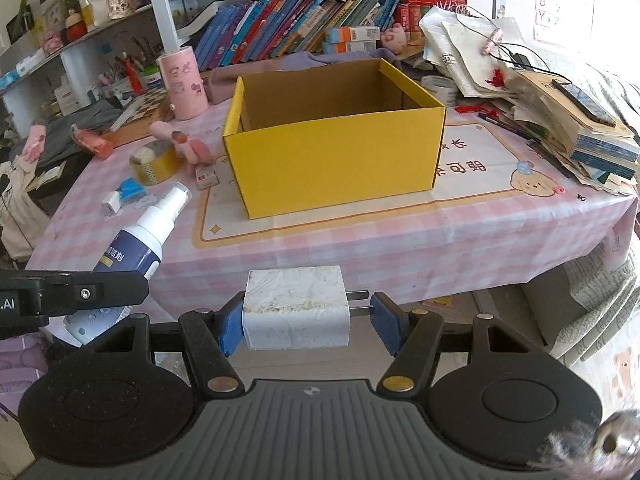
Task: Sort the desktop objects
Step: 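Lift and carry the spray bottle and white block toward the yellow box with both grippers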
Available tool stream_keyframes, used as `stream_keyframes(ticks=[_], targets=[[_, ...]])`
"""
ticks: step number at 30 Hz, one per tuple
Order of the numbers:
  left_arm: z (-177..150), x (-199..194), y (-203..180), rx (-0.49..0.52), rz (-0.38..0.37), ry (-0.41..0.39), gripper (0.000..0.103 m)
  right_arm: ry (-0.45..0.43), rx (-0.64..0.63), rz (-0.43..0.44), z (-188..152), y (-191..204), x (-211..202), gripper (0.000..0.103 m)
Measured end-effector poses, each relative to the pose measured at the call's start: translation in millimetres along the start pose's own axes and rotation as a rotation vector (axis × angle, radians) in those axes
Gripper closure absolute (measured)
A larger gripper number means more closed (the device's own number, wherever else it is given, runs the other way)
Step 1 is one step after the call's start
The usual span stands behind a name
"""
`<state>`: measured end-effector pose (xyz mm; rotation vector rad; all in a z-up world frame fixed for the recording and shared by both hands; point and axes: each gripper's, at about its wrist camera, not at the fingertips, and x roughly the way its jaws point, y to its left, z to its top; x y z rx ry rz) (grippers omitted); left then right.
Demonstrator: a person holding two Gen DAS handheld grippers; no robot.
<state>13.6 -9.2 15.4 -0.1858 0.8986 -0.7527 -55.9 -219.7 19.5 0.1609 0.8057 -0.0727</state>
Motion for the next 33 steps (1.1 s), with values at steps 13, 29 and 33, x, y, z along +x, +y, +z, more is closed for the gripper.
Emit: stream_keyframes(ticks=[13, 29, 33], targets=[[19.1, 9.4, -12.6, 0.040, 0.016, 0.007, 0.072, -0.030, 0.029, 0.011, 15.2, -10.8, 8.8, 0.041], [42.4, 31.9, -30.3, 0.099, -0.011, 0.030, 0.072, -0.036, 0.089, 0.010, 30.2, -30.4, 21.9, 0.041], [44.7, 37.4, -30.6, 0.097, -0.020, 0.034, 0.072, -0.032, 0.078, 0.007, 33.2, -32.8, 25.4, 0.041]])
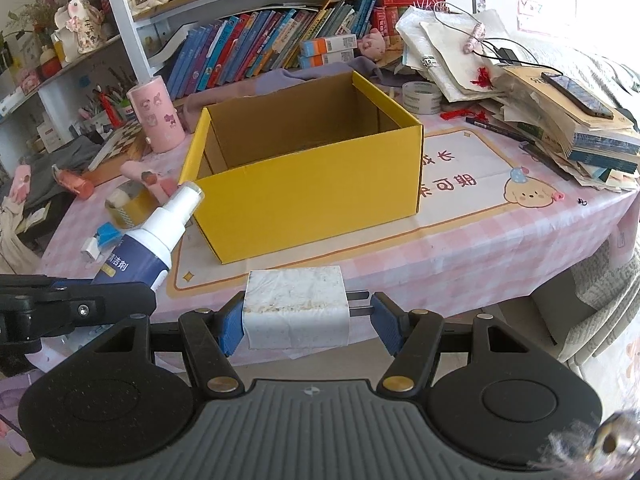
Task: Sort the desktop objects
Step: 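Lift and carry the spray bottle and white block toward the yellow box with both grippers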
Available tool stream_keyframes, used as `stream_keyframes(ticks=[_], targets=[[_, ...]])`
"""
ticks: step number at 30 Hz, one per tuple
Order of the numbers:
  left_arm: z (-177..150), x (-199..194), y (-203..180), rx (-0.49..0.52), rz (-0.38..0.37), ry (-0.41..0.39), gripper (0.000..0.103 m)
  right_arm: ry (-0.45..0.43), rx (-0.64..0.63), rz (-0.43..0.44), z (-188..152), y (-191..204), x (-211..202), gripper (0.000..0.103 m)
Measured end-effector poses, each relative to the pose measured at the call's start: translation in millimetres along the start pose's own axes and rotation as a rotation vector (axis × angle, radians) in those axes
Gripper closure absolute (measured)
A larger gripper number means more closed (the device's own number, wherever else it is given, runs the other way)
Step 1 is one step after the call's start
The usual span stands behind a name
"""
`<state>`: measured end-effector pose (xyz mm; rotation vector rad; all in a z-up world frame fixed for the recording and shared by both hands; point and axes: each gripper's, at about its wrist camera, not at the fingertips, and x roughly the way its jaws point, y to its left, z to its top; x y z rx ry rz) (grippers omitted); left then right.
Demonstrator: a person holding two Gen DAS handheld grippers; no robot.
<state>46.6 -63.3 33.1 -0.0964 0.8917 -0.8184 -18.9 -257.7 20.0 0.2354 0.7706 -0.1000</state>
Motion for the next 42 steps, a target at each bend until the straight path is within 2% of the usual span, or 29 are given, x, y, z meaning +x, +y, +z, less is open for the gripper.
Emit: stream_keyframes(ticks=[10, 25, 34, 42], targets=[[3.6, 12.4, -1.7, 0.001, -0.013, 0.020, 0.072, 0.024, -0.022, -0.012, 3.1, -2.1, 7.0, 0.041], [22.9, 16.3, -4.7, 0.004, -0.021, -0.029, 0.072, 0.011, -0.022, -0.004, 18.2, -12.1, 11.9, 0.041], [52.2, 21.0, -7.6, -0.003, 0.000, -0.097, 0.071, -0.062, -0.059, 0.013, 54.0, -26.5, 12.7, 0.041], [86.9, 41.2, -8.1, -0.019, 0.070, -0.160, 0.071, -0.134, -0.173, 0.054, 100.3, -39.7, 23.0, 0.041]])
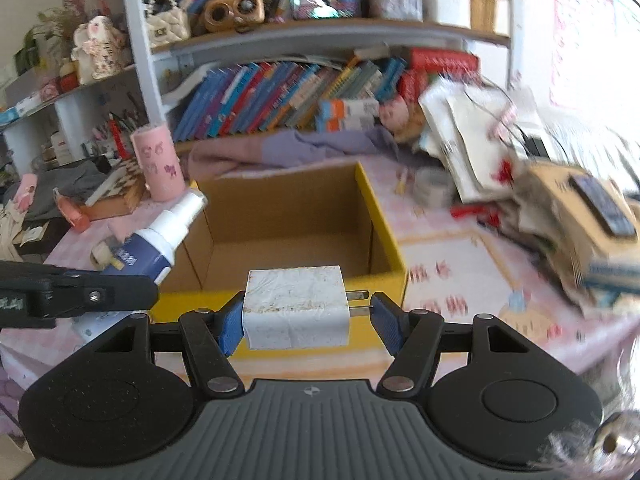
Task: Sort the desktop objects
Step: 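Lift and carry the spray bottle and white block toward the yellow box with both grippers, then lower the bottle and block into the yellow box and open both grippers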
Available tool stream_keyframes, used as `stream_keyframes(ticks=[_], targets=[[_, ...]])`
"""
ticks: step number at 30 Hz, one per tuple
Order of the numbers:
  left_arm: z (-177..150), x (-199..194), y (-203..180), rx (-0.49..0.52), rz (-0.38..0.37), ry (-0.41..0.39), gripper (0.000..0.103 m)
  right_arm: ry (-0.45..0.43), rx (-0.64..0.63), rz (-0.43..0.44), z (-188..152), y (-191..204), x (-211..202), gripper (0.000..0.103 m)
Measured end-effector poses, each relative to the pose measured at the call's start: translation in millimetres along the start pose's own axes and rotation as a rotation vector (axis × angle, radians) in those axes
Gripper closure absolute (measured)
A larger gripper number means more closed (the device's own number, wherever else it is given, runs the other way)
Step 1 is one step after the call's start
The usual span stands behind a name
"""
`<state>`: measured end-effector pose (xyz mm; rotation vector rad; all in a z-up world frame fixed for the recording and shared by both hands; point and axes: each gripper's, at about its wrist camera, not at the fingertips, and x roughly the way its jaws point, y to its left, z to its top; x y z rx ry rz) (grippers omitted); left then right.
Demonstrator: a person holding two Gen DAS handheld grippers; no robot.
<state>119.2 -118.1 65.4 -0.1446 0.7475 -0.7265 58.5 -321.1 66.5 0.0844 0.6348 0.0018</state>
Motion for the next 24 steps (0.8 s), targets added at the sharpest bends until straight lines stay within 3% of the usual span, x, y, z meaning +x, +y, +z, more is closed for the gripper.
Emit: stream_keyframes(ticks=[9, 14, 24], targets=[[32.0, 43.9, -1.5, 0.012, 0.135, -0.015, 0.071, 0.008, -0.221, 0.120, 49.5, -20.5, 56.5, 0.041], [41.8, 84.8, 2.7, 0.008, 0.215, 0.044, 0.071, 0.059, -0.401, 0.190, 66.3, -25.1, 101.9, 0.041], [50.6, 164.6, 19.8, 0.077, 0.370, 0.234, 0.071, 0.250, -0.726, 0.288, 88.7, -14.6, 200.1, 0.041]])
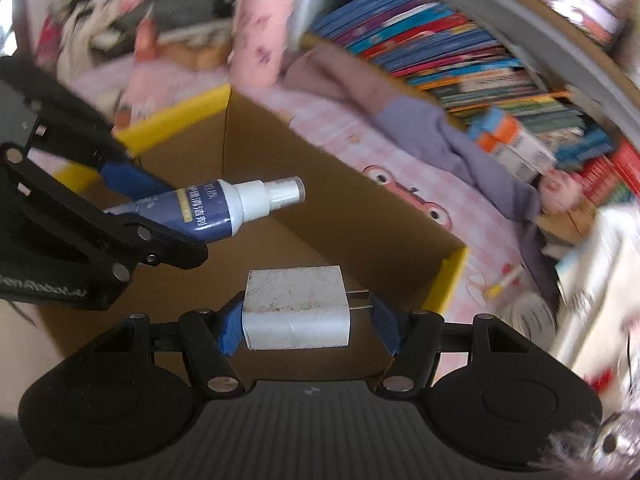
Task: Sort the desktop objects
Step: 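Lower the bottle and block into the yellow box and open both grippers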
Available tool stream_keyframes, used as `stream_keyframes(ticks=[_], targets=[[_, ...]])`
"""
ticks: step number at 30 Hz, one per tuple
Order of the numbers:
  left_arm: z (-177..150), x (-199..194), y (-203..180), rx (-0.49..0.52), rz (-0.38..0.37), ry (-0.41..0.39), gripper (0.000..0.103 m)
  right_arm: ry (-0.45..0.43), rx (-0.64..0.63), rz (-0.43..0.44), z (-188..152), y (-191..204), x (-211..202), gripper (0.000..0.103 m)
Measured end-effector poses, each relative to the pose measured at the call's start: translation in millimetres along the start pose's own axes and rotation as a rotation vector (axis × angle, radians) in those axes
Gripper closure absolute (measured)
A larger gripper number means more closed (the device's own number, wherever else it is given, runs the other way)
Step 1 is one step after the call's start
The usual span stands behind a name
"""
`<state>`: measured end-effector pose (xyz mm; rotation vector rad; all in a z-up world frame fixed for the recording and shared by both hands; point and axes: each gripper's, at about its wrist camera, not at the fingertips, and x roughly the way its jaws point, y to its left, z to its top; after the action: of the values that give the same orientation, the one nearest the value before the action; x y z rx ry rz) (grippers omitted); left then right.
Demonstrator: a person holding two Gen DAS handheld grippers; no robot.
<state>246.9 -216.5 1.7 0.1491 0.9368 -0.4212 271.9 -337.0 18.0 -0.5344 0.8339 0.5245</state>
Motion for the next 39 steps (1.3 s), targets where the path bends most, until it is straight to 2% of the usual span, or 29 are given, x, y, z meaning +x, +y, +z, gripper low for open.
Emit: stream_keyframes(ticks=[4, 6, 10, 15, 19, 23, 25, 27, 33, 39], targets=[[1.2, 19.0, -0.8, 0.003, 0.058, 0.060, 0.071, 0.076, -0.119, 0.029, 7.7, -3.6, 28.8, 0.041], [0.7, 21.7, -0.9, -0.006, 0.069, 0.070, 0.077, 0.112, -0.166, 0.049, 11.6, -3.2, 40.0, 0.041], [2.4, 18.8, -5.1, 0.004, 0.085, 0.054, 0.077, 0.166, -0.226, 0.087, 13.9, 1.2, 56.8, 0.041], [0.7, 9.0, -5.2, -0.004, 0.110, 0.004, 0.075, 0.187, -0.208, 0.125, 14.5, 2.9, 65.4, 0.040], [-0.5, -1.3, -8.2, 0.014, 0.131, -0.038, 0.070, 0.144, -0.174, 0.136, 16.0, 2.6, 58.5, 0.034], [-1.4, -14.9, -9.4, 0.019, 0.139, -0.087, 0.058, 0.097, -0.135, 0.127, 19.0, 2.5, 43.0, 0.031], [-2.3, -23.4, -7.8, 0.009, 0.146, -0.114, 0.050, 0.072, -0.108, 0.116, 18.7, 3.0, 32.7, 0.030], [-5.0, -34.2, -5.4, -0.009, 0.151, -0.142, 0.036, 0.045, -0.091, 0.104, 16.3, 7.0, 21.2, 0.029], [-16.8, -60.7, 2.3, -0.008, 0.135, -0.206, 0.030, -0.068, -0.027, 0.007, 5.1, 9.7, -20.8, 0.028], [-32.3, -89.4, 8.6, 0.006, 0.108, -0.300, 0.026, -0.137, 0.087, -0.083, -9.4, 14.5, -52.2, 0.028]])
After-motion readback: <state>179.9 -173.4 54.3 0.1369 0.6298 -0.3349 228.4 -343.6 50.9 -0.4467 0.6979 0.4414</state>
